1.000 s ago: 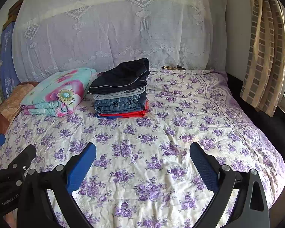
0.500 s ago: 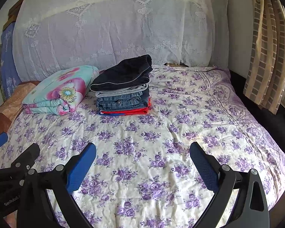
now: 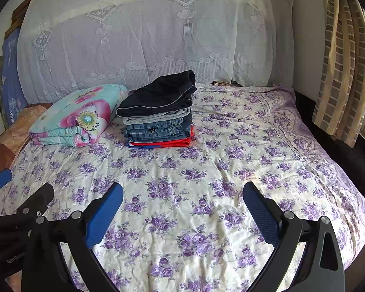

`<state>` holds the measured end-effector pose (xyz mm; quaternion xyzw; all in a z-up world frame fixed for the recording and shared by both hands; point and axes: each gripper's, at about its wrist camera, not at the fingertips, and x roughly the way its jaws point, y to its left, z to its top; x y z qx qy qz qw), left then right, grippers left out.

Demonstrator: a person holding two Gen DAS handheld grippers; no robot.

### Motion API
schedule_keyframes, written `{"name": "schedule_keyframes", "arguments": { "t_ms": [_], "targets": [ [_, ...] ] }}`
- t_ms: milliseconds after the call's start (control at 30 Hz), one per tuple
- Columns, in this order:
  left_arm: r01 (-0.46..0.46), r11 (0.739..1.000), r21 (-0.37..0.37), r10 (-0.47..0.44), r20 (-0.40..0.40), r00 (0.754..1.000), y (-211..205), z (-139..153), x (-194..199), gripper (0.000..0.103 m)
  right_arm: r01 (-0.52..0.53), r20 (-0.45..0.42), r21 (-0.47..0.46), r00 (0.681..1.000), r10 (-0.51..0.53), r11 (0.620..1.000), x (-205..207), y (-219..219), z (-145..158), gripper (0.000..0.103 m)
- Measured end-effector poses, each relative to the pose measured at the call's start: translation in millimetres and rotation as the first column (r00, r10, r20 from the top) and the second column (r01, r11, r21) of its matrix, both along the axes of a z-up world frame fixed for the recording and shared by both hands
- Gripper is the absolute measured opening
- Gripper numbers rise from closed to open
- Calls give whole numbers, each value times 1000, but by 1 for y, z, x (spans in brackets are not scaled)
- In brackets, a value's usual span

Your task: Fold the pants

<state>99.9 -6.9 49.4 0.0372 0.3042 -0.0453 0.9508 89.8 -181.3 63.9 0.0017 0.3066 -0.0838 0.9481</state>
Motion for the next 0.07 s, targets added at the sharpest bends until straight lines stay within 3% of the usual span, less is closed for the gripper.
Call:
{"name": "schedule_keyframes", "arguments": {
  "t_ms": [67],
  "targets": [
    [1,1000,-2,-1,-1,1000,1,0,0,98,-2,0,0,1000,2,1000,1,-1,0,99]
  ]
}}
